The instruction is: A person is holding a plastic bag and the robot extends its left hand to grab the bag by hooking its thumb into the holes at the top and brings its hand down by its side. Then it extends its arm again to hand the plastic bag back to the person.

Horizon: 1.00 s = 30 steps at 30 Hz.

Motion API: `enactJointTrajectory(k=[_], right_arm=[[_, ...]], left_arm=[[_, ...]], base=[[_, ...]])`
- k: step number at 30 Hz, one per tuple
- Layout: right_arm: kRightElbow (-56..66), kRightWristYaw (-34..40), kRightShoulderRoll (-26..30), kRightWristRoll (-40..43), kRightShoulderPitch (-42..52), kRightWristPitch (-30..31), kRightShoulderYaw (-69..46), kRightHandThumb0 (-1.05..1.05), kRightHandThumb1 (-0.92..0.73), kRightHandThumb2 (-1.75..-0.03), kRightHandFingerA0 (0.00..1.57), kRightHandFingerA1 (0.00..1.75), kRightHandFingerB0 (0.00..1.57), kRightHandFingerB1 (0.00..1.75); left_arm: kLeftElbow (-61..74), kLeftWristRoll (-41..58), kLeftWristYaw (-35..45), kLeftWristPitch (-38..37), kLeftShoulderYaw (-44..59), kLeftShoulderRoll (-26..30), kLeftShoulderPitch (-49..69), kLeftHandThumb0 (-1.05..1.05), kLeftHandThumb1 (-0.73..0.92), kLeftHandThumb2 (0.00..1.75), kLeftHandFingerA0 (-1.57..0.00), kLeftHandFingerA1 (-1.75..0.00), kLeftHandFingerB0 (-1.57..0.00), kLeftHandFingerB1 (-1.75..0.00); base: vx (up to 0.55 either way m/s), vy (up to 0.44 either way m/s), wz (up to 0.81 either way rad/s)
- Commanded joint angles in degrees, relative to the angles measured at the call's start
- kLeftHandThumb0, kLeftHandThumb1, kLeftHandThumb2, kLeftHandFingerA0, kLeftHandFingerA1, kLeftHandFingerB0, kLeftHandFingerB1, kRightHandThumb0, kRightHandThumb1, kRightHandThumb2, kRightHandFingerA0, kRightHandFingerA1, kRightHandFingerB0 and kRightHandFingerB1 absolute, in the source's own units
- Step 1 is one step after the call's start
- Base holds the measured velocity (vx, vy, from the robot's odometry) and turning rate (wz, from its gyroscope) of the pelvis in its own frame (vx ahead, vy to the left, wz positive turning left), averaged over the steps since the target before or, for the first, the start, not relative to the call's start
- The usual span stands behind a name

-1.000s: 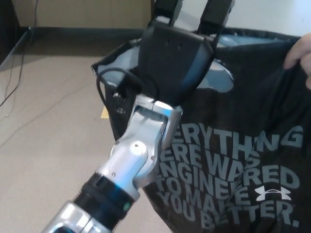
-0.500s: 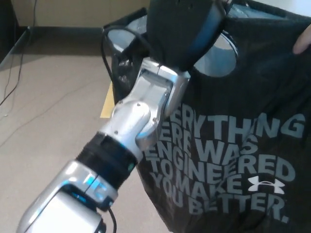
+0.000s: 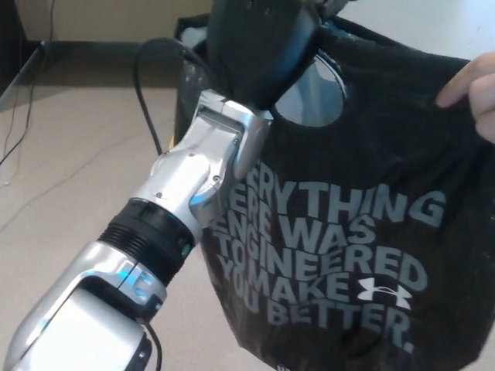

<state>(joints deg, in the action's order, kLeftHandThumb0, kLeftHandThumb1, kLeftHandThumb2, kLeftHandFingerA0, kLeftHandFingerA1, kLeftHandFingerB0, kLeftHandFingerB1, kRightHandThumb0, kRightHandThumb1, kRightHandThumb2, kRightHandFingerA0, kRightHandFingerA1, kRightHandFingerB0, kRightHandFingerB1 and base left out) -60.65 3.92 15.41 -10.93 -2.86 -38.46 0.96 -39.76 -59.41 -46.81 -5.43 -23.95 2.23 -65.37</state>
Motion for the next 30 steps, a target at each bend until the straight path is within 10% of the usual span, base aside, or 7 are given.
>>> enactJointTrajectory(k=[1, 6, 10, 11, 20, 21, 30], right_arm=[[-0.1, 0.0, 0.6, 0.2, 0.5, 0.8, -0.2, -0.56, -0.73, -0.62, 0.77, 0.51, 0.74, 0.46], [-0.3, 0.1, 0.9, -0.3, 0.4, 1.0, 0.1, -0.57, -0.73, -0.62, 0.74, 0.49, 0.74, 0.45], [-1.1, 0.0, 0.9, -0.1, 0.2, 0.8, 0.1, -0.60, -0.73, -0.62, 0.75, 0.50, 0.74, 0.46], [-1.0, 0.0, 0.9, 0.0, 0.2, 0.9, 0.1, -0.59, -0.73, -0.63, 0.77, 0.51, 0.74, 0.45], [-0.6, 0.5, 1.1, -0.7, 1.3, 0.5, 0.5, -0.55, -0.75, -0.62, 0.72, 0.49, 0.74, 0.46], [-0.7, 0.9, 1.2, -1.0, 1.5, -0.1, 0.7, -0.55, -0.74, -0.62, 0.74, 0.49, 0.74, 0.46], [-0.9, -0.4, 0.9, 0.5, 2.3, 0.7, -0.1, -0.56, -0.74, -0.63, 0.77, 0.52, 0.75, 0.46]], left_arm=[[0.1, 1.2, -4.4, 0.3, 0.5, 2.4, 0.1, -0.32, 0.59, 0.61, -0.97, -1.61, -0.83, -0.52], [2.3, 0.5, -6.9, 1.9, 1.5, 4.6, 0.9, -0.36, 0.57, 0.64, -0.97, -1.59, -0.83, -0.55], [7.0, 0.8, -11.8, 1.1, 4.4, 7.1, 1.0, -0.23, 0.51, 0.91, -1.22, -1.37, -0.72, -1.06], [8.1, 1.1, -12.0, 0.9, 5.1, 7.5, 0.9, -0.10, 0.71, 0.64, -0.93, -1.72, -0.63, -1.37], [24.4, 4.9, -10.2, -3.4, 13.7, 13.3, 1.0, -0.12, 0.73, 0.82, -1.14, -1.68, -0.70, -1.29], [26.1, 4.6, -10.1, -3.6, 14.4, 14.2, 1.3, -0.22, 0.63, 1.06, -1.22, -1.35, -0.78, -1.07], [39.2, 7.4, -6.8, -6.3, 19.5, 19.3, 7.7, -0.05, 0.56, 1.01, -1.05, -1.62, -0.84, -1.18]], base=[[0.00, 0.000, 0.00], [0.00, 0.000, 0.00], [0.00, 0.000, 0.00], [0.00, 0.000, 0.00], [0.00, 0.000, 0.00], [0.00, 0.000, 0.00], [0.00, 0.000, 0.00]])
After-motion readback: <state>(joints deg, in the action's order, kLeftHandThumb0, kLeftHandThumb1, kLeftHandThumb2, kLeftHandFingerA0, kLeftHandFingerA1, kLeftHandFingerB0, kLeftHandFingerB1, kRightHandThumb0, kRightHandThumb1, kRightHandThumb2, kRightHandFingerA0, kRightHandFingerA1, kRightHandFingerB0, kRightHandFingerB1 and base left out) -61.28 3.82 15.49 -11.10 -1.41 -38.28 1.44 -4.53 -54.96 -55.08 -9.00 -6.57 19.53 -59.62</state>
